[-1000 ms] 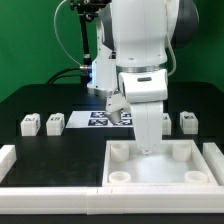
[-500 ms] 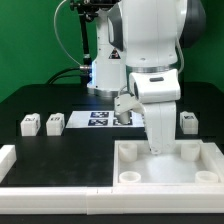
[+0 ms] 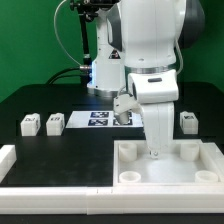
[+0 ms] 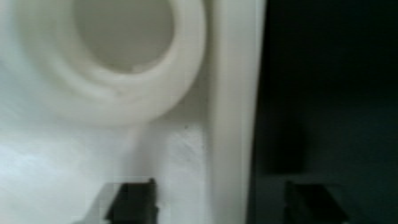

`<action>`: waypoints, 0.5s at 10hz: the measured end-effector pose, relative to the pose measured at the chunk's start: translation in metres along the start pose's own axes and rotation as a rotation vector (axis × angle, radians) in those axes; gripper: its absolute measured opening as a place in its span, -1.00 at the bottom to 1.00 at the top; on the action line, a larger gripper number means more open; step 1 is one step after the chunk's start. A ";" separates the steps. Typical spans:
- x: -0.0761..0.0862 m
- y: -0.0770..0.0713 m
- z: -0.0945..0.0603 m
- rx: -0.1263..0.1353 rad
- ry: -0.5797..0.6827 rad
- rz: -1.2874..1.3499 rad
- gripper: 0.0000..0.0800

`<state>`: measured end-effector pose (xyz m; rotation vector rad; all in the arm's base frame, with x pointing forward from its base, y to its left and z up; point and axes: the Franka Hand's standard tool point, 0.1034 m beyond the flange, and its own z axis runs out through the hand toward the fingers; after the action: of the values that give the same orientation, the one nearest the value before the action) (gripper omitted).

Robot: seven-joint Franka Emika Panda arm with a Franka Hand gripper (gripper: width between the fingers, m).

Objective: Assemble one leg

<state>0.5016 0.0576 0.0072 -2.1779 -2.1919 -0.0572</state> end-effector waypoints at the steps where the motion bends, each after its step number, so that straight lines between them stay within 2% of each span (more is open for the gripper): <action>1: 0.000 0.000 0.000 0.000 0.000 0.000 0.41; 2: 0.000 0.000 0.000 0.000 0.000 0.000 0.41; 3: 0.000 0.000 0.000 0.000 0.000 0.001 0.58; 5: -0.001 0.000 0.000 0.001 0.000 0.001 0.62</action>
Offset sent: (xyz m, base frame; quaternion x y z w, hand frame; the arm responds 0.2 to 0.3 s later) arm 0.0000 0.0000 0.0000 0.0000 0.0000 0.0000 1.0000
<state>0.5014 0.0571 0.0068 -2.1787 -2.1903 -0.0565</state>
